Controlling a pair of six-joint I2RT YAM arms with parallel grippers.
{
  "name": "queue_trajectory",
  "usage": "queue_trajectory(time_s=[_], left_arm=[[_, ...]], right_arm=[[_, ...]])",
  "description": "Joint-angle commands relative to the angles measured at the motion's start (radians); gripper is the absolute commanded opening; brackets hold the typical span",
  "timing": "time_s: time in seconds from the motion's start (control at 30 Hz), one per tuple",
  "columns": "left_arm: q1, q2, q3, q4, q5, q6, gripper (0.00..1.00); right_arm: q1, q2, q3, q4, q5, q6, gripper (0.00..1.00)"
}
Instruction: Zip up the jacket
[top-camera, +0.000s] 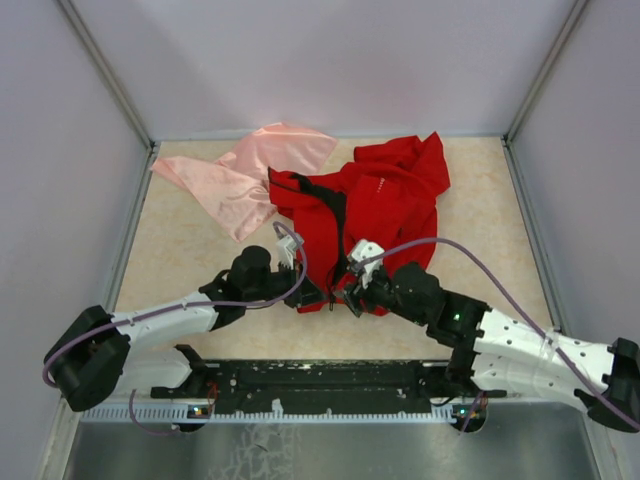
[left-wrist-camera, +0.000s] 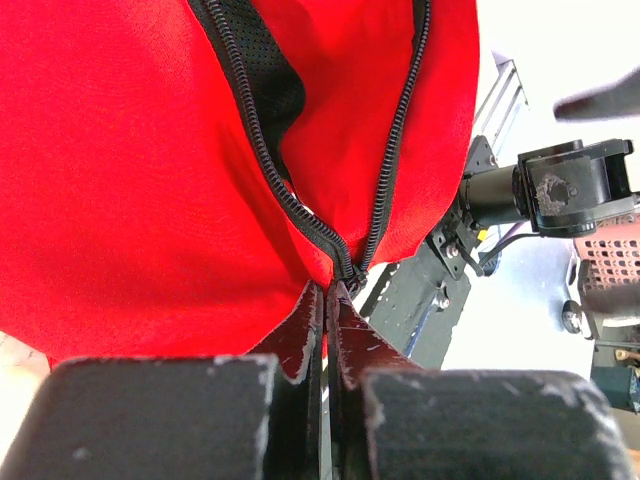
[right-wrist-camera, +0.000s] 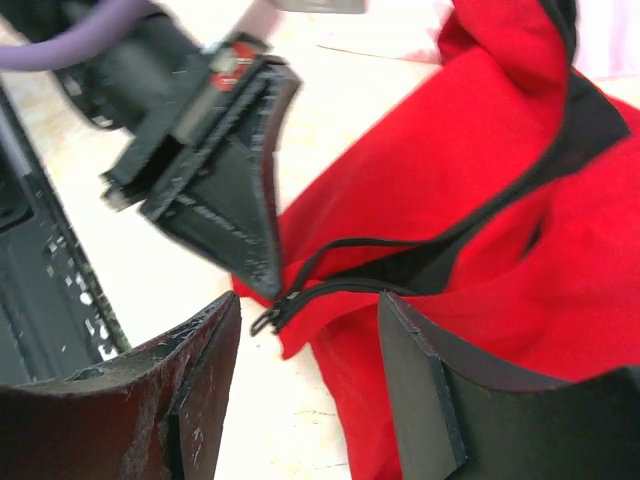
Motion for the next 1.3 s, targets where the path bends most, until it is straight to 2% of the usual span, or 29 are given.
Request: queue_trajectory(time_s=[0.0,0.23,0.4,0.53,0.67,1.1,1.27], left_arm=[[0.005,0.003,0.028,0.012,0.033,0.0,0.0],[0.005,0.002,0.013,0.032,0.048,-0.003,0.0],[0.005,-0.004,0.009,0.034,0.05,0.0,0.0],[0.006,-0.009,0.006,0.034,0.049,0.001,0.0],[0.007,-0.01,0.004,0.035,0.052,0.002,0.0],[0.007,-0.013,0.011,0.031,0.066,0.004,0.0],[0.007,-0.005,0.017,0.033,0.082,0.005,0.0]], right_arm=[[0.101,-0.034,-0.027,0.075,-0.009,-0.204,0.56],[0.226,-0.067,-0.169,0.2,-0.073,-0.518,0.54],[0.246,-0.014,-0.186,0.208,-0.067,-0.605,0.54],[0.289,0.052,-0.202,0.251,-0.01,-0.684,0.54],[0.341,0.084,-0.24,0.35,0.116,-0.788,0.54],[0.347,0.192,-0.317,0.555,0.252,-0.877,0.5],[0.347,0.218,-0.331,0.583,0.274,-0.883,0.48]])
